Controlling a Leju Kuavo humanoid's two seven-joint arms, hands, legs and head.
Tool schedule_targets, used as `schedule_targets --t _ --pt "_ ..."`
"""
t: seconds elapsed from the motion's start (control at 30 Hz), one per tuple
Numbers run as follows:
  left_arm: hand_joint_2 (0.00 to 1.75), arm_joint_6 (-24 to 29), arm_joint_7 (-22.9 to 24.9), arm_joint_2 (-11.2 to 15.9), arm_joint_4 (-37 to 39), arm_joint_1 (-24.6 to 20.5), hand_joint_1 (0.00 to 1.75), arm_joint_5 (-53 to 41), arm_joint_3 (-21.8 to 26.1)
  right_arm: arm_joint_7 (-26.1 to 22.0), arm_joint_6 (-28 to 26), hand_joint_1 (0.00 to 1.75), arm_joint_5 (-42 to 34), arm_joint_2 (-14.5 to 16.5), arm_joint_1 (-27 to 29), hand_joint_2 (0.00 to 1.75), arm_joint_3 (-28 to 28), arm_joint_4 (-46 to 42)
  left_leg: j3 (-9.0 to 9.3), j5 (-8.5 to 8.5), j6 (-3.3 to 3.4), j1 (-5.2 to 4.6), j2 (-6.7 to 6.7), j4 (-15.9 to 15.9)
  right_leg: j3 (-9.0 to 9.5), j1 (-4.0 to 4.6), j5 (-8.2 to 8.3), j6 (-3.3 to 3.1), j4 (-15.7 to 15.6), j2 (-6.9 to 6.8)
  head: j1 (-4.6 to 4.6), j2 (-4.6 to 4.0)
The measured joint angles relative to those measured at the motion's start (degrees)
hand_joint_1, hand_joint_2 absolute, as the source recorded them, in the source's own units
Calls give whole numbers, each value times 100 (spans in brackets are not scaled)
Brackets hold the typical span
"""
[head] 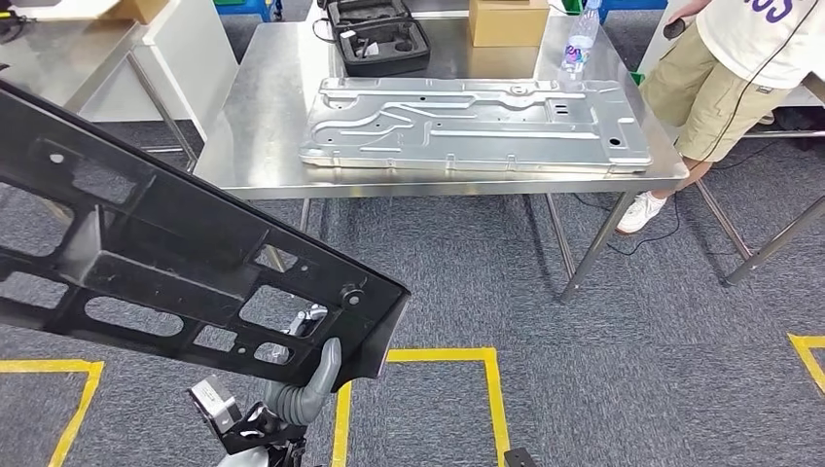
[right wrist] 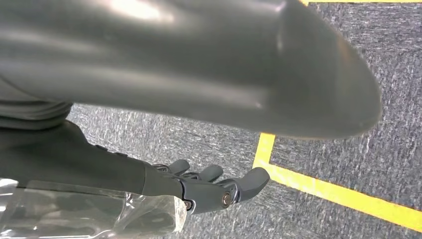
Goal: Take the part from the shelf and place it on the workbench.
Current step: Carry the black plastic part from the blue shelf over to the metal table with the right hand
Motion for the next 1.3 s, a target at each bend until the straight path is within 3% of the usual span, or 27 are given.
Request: schedule_targets --t 0.07,0.13,0.2,0.3,0.33,0.4,0.47,0.5,0.53,0.6,0.63,0.67,0.73,0.8,0.83,0.93,0.97,1.0,1.03,1.1,1.17,1.3 --pt "175 6 0 0 0 -2 175 -1 1 -4 0 0 -1 3 2 0 1 -1 263 527 70 -27 -4 -799 115 9 -80 17 -4 19 -1 0" --pt "175 12 0 1 0 -6 175 -2 4 -8 0 0 -2 12 -15 0 -1 -1 507 805 162 -81 -10 -1455 189 23 -158 73 -8 27 -1 -1" --pt "175 19 0 2 0 -6 175 -3 11 -13 0 0 -2 20 -25 0 -1 -2 572 786 248 -116 -18 -1642 222 18 -161 160 8 20 -4 -1" --pt "175 31 -2 2 -8 -13 175 -4 17 -22 2 0 -2 20 -22 0 1 -4 759 772 331 -78 -38 -1755 202 -2 -218 253 176 4 2 0" --pt "175 32 -2 2 -11 -17 175 -4 17 -25 2 0 -2 21 -28 0 1 -4 833 760 345 -67 -39 -1777 85 -10 -322 270 415 0 9 0" --pt "175 33 1 2 -11 -14 175 -4 17 -29 2 0 -2 25 -33 0 1 -5 924 692 364 -79 -31 -1784 -354 -31 -587 302 1135 -5 21 0" --pt "175 37 4 2 -11 -1 175 -4 17 -29 2 0 -2 23 -12 0 2 -5 1017 600 364 -93 -34 -1781 -753 -40 -695 322 1576 -5 23 0" --pt "175 40 4 2 -11 3 175 -5 17 -29 2 0 -2 22 0 0 3 -4 1085 546 362 -96 -38 -1780 -816 -40 -596 320 1498 -5 24 0" --pt "175 44 4 2 -11 4 175 -7 17 -31 2 0 -1 18 7 0 3 -4 1168 484 356 -97 -40 -1781 -769 -38 -373 311 1208 -7 25 0" --pt "175 50 6 2 -10 4 175 -14 17 -38 2 0 1 10 13 0 3 -3 1329 358 329 -98 -37 -1791 -551 -14 193 272 419 -27 19 0" --pt "175 54 9 3 -10 3 175 -18 16 -41 2 0 2 5 13 0 2 -3 1378 307 303 -97 -35 -1801 -469 13 344 244 152 -40 15 0" --pt "175 63 14 3 -11 2 175 -20 16 -45 2 0 4 2 13 0 2 -3 1403 266 269 -95 -34 -1816 -434 40 421 202 22 -51 13 0" --pt "175 80 24 4 -21 4 175 -35 13 -54 1 0 7 -2 15 0 3 -3 1445 243 206 -105 -33 -1800 -401 64 373 112 -11 -55 14 1" --pt "175 91 31 5 -44 -4 175 -56 14 -67 1 0 11 -2 19 0 3 -3 1396 207 174 -107 -30 -1586 -306 36 355 38 -56 -49 9 1" --pt "175 97 35 6 -58 -12 175 -65 15 -72 2 0 18 -4 14 0 2 -3 1259 153 162 -99 -29 -1336 -252 22 332 13 -72 -45 1 0" --pt "175 123 52 15 -80 3 175 -90 19 -81 1 0 38 -8 2 0 1 -3 485 -209 97 -61 -28 -216 -128 16 209 -24 -83 -27 -18 0" --pt "175 132 57 20 -84 13 175 -101 20 -83 1 0 39 -8 8 0 1 -3 279 -298 67 -47 -28 -21 -70 14 155 -20 -83 -17 -20 0" --pt "175 138 61 24 -87 19 175 -114 20 -84 1 0 39 -7 16 0 1 -3 168 -286 38 -31 -27 -25 3 9 98 -9 -82 -7 -20 0" --pt "175 144 66 28 -91 20 175 -130 20 -84 2 0 40 -5 20 0 2 -3 154 -142 16 -13 -26 -227 89 2 38 6 -82 4 -22 0" --pt "175 149 80 35 -101 19 175 -170 19 -86 2 0 42 -4 19 0 2 -2 276 460 -14 17 -23 -989 262 -6 -94 58 -74 21 -27 0" --pt "175 156 105 44 -125 20 175 -215 14 -89 1 0 44 -4 6 0 1 -1 373 889 36 13 -21 -1503 357 3 -218 127 -68 40 -31 1" --pt "175 176 138 57 -238 -14 175 -286 12 -97 2 0 52 -7 -13 0 1 -1 489 915 211 -3 -32 -1607 351 -12 -305 235 121 35 -21 0"
